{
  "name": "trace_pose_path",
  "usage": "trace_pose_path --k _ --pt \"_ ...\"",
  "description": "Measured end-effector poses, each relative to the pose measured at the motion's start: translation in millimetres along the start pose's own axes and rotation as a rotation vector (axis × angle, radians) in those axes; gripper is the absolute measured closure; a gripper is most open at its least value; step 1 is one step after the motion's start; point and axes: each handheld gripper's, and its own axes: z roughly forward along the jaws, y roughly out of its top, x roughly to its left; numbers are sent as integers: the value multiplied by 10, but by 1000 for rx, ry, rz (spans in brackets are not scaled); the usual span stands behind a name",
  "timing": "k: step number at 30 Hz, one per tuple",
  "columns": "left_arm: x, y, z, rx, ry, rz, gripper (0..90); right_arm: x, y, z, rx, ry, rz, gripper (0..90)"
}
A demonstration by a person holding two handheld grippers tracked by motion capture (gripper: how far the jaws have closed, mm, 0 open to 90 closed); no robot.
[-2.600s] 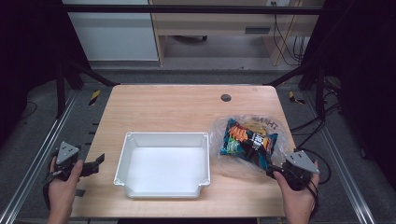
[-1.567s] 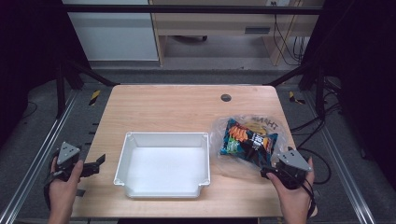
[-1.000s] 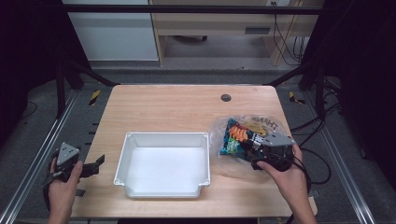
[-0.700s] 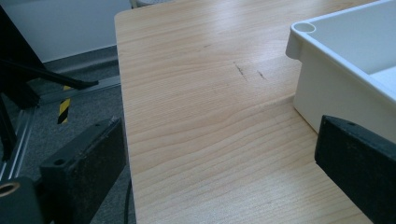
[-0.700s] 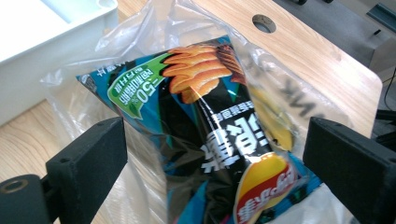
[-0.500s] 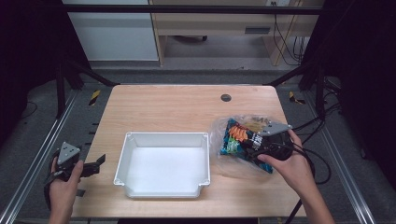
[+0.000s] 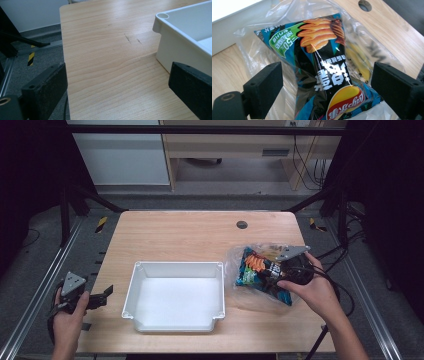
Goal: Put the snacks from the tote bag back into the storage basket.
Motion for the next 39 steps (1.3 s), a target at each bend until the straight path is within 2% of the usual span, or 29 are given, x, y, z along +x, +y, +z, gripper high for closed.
trace_pose_path --k 5,10,19,23,31,39 --pt "6 2 -2 2 9 2 20 -20 27 -5 14 19 -18 133" --pt "-6 -1 -20 8 16 11 20 -84 28 41 54 35 -30 131" --pt "-5 -3 -9 11 14 11 20 -194 37 237 87 86 -31 90" --pt "-5 -3 -7 14 12 13 20 -230 40 328 110 109 -52 85" --pt "-5 -7 -1 19 12 14 20 -265 44 495 163 131 -66 136" --pt "-12 -6 -3 20 12 18 20 -270 12 594 179 156 -64 170"
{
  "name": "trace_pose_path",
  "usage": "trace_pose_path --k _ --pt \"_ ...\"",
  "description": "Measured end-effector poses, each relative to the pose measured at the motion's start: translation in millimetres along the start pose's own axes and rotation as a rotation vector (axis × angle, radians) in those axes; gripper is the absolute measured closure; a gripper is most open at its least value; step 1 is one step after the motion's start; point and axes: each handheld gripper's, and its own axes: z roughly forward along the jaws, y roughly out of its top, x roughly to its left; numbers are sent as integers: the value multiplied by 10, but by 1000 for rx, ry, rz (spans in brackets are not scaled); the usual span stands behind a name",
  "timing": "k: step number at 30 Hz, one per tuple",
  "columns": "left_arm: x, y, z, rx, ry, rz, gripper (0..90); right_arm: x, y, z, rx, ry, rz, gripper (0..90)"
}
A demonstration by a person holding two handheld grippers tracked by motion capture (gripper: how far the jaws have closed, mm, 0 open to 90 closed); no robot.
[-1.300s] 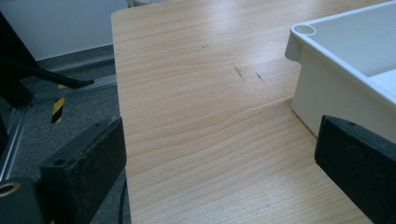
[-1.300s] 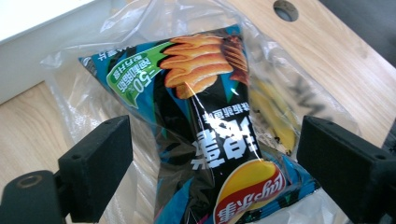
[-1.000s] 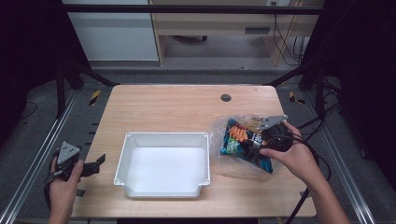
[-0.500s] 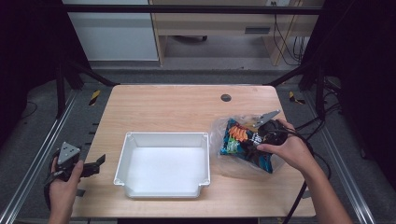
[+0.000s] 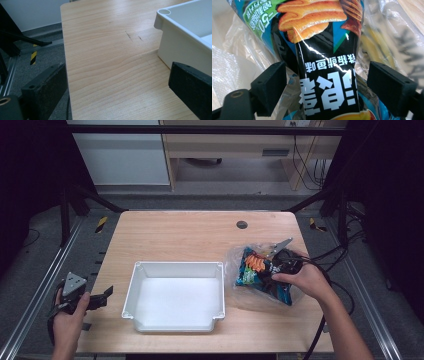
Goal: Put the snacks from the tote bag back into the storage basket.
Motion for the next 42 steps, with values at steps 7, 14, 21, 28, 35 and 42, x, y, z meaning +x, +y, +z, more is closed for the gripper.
trace_pose_path --k 7,14,21,28,35,42 --pt "-1 -1 2 0 0 -2 20 -9 8 39 14 19 -1 156" --pt "2 -1 -2 1 -2 -2 20 18 -21 103 31 27 -9 130" --pt "0 -2 -1 2 -2 -2 20 30 -54 172 37 26 -18 156" --pt "-1 -3 -2 3 -2 1 21 36 -68 181 35 26 -45 315" --pt "2 -2 -6 3 -3 -1 21 30 -71 136 6 24 -51 378" --pt "1 -4 -6 3 -2 -2 21 16 -85 64 -38 34 -56 441"
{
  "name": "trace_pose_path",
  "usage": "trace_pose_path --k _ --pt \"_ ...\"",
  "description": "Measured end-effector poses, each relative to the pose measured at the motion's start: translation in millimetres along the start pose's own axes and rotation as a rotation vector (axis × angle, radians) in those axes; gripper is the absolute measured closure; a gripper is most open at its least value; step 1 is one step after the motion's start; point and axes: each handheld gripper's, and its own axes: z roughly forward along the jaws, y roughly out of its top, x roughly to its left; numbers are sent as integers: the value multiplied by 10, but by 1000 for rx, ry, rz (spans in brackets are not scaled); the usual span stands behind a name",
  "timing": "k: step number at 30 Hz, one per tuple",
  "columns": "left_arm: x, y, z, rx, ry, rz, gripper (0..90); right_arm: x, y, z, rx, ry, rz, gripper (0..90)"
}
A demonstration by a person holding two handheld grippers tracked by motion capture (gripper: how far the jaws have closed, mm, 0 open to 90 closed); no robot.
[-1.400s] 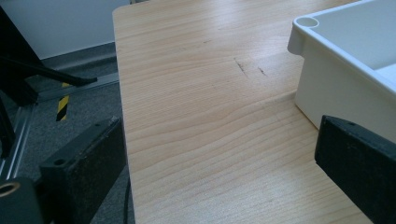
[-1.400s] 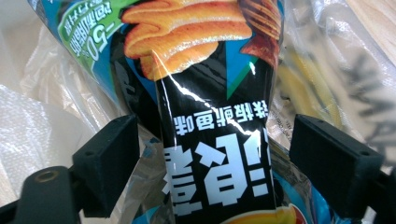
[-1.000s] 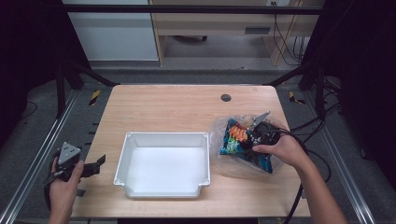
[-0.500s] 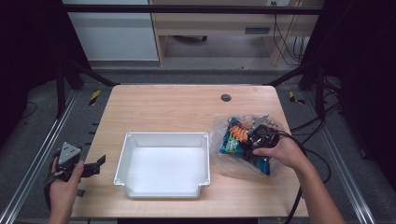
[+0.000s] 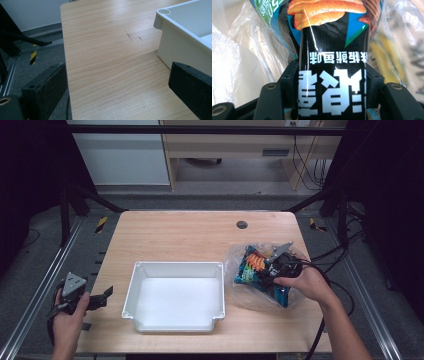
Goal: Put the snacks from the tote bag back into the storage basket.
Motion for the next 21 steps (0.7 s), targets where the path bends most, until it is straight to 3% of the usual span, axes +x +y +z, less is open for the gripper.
trace_pose_path --k 9,21 --pt "3 0 -2 -2 -2 -1 21 17 43 -11 -7 0 -37 478" --pt "-3 0 4 2 -4 4 21 18 75 -2 21 8 -38 476"
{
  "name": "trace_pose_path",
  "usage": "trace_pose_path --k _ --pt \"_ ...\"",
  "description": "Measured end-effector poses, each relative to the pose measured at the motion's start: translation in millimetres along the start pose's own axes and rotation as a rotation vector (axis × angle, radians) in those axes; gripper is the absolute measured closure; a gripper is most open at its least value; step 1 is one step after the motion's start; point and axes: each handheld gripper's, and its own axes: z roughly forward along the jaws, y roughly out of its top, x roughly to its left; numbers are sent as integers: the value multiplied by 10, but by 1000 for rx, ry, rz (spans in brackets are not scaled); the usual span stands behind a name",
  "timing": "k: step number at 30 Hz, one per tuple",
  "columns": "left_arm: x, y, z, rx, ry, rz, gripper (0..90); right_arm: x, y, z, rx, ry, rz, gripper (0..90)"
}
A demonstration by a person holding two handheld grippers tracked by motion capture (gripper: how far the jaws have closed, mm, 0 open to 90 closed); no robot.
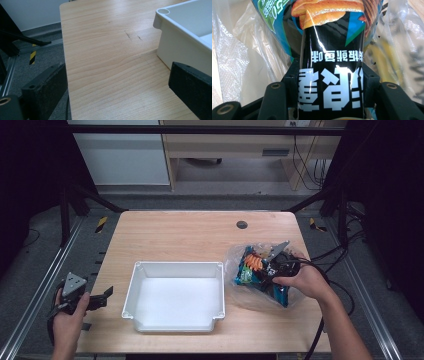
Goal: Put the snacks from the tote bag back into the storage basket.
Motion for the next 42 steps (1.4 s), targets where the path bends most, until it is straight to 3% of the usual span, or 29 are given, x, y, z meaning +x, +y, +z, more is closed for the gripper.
trace_pose_path --k 12,27,33,42 --pt "-1 -1 4 0 -2 -2 21 2 8 80 58 16 15 394" --pt "-5 -2 8 1 -4 -1 21 -14 -12 174 68 18 34 313" --pt "0 -2 6 1 -3 -2 21 -5 -8 246 97 15 47 255" --pt "-2 -1 4 1 -2 0 21 -12 -4 258 98 20 37 301"
